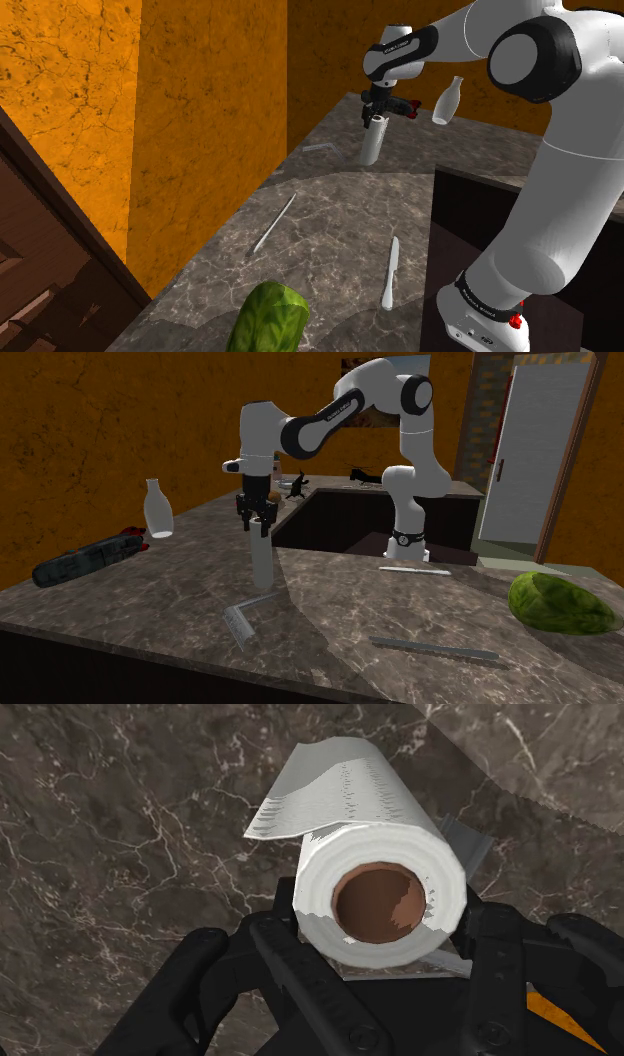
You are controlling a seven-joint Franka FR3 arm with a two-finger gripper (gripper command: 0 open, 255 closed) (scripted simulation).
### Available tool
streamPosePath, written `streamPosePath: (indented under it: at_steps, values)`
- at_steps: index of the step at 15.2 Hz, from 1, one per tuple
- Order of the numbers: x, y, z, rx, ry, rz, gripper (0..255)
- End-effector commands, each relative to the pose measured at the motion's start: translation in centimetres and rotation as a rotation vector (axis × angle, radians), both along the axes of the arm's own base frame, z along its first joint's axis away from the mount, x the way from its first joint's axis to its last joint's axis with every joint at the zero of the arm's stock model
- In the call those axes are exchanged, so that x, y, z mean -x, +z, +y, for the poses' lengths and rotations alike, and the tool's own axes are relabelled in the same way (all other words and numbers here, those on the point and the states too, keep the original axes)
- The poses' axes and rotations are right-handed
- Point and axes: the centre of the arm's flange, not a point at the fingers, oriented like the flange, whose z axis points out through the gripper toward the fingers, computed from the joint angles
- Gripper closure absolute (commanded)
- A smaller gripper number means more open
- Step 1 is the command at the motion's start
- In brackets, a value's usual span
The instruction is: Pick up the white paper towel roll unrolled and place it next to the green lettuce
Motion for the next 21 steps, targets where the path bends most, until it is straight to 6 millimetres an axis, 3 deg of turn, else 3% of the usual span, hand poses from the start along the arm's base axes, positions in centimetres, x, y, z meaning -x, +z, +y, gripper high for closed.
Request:
streamPosePath:
  at_steps: [1,6,21]
  values:
    - [0.1,-0.1,-0.1,0.001,-0.001,0.002,255]
    - [0.0,-0.1,-0.1,0.001,-0.001,0.001,255]
    - [0.0,7.9,-0.1,0.001,-0.001,0.001,255]
